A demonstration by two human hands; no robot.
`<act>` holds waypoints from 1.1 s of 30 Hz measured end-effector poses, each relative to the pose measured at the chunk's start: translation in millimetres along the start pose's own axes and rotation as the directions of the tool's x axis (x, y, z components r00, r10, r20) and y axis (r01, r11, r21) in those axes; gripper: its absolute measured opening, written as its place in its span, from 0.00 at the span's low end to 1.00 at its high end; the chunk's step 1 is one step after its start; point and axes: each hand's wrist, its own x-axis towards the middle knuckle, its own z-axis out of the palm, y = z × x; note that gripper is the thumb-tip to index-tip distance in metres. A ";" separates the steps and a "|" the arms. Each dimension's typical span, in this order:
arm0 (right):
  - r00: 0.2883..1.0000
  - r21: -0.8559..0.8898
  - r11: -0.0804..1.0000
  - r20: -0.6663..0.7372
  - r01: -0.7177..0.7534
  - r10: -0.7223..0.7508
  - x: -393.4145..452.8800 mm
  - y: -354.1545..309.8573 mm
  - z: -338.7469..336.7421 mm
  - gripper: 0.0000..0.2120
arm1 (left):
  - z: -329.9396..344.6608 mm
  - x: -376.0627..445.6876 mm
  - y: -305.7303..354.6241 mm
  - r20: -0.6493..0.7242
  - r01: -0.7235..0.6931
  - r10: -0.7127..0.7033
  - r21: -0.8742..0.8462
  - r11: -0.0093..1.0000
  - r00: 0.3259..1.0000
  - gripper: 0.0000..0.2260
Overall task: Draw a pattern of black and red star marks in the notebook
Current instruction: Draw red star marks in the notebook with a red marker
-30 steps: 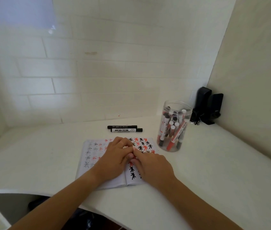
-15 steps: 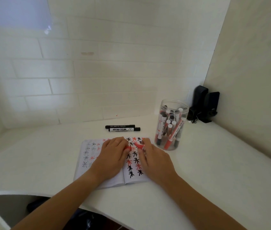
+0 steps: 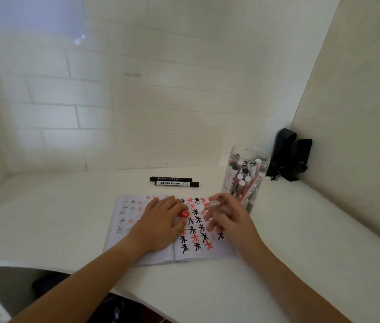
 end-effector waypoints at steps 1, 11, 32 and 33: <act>1.000 -0.020 1.000 -0.001 0.017 -0.017 -3.1 6.0 0.7 0.10 | 0.0 0.0 0.2 -0.005 -0.003 0.003 -0.005 1.000 1.000 0.19; 0.997 0.012 0.997 -0.024 -0.071 0.071 -13.6 9.1 -4.9 0.11 | -1.4 0.7 0.5 -0.043 -0.011 0.010 -0.028 1.000 0.999 0.17; 0.964 -0.326 0.908 -0.080 -0.265 0.252 -26.9 -3.1 -10.1 0.12 | -1.1 2.6 -1.4 -0.056 -0.038 0.036 -0.021 0.999 0.998 0.18; 0.964 -0.336 0.904 -0.075 -0.264 0.254 -27.0 -3.8 -10.0 0.12 | -0.9 2.4 -1.5 -0.060 -0.038 0.037 -0.023 0.999 0.998 0.18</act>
